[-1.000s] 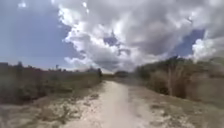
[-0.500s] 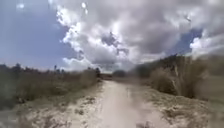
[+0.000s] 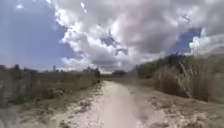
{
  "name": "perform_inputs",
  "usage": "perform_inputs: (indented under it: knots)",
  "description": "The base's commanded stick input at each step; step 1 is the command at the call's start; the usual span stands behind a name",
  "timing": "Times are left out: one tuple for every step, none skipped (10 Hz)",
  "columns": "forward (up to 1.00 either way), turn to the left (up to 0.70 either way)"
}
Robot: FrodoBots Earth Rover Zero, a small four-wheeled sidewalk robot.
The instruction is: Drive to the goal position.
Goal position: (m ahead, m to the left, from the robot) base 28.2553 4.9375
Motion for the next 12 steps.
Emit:
perform_inputs:
  knots:
    - [0.85, 0.0]
    - [0.85, 0.0]
    - [0.85, 0.0]
    - [0.85, 0.0]
    - [0.85, 0.0]
    - [0.85, 0.0]
    - [0.85, 0.0]
    - [0.85, 0.0]
    - [0.85, 0.0]
    - [0.85, 0.0]
    - [0.85, 0.0]
    - [0.85, 0.0]
